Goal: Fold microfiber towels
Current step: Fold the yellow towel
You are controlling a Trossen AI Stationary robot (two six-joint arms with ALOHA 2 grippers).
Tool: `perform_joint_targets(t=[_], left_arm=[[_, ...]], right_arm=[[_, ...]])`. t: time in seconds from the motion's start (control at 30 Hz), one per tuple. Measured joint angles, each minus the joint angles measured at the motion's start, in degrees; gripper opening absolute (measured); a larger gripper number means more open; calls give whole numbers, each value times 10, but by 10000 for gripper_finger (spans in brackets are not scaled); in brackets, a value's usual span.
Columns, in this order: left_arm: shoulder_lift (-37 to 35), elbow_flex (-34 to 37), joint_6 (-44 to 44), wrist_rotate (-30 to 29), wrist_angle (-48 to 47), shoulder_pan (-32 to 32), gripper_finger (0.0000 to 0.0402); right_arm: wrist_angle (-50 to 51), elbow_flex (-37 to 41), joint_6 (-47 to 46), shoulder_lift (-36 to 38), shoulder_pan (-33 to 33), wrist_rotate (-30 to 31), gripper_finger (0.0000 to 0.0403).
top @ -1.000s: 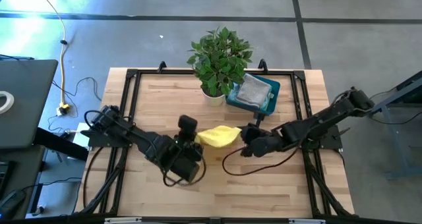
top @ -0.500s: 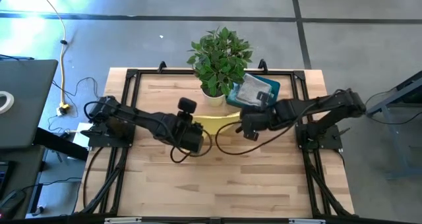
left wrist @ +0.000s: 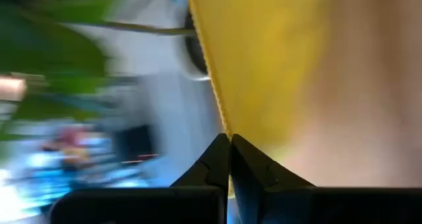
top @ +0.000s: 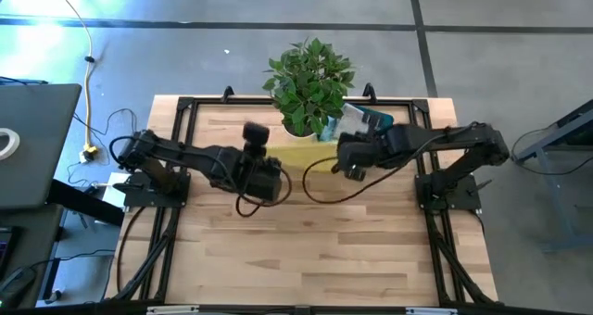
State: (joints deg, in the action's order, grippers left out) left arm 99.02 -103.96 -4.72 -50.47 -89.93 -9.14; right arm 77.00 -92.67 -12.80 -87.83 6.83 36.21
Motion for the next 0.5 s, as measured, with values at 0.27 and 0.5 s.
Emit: perform_joint_targets(t=[0.27, 0.5], left_arm=[[56, 1, 166, 180, 2, -84, 0], [63, 0, 76, -25, -3, -103, 0]], right_arm=[[-130, 176, -43, -21, 94, -137, 0], [-49, 141, -66, -19, 126, 188, 0]])
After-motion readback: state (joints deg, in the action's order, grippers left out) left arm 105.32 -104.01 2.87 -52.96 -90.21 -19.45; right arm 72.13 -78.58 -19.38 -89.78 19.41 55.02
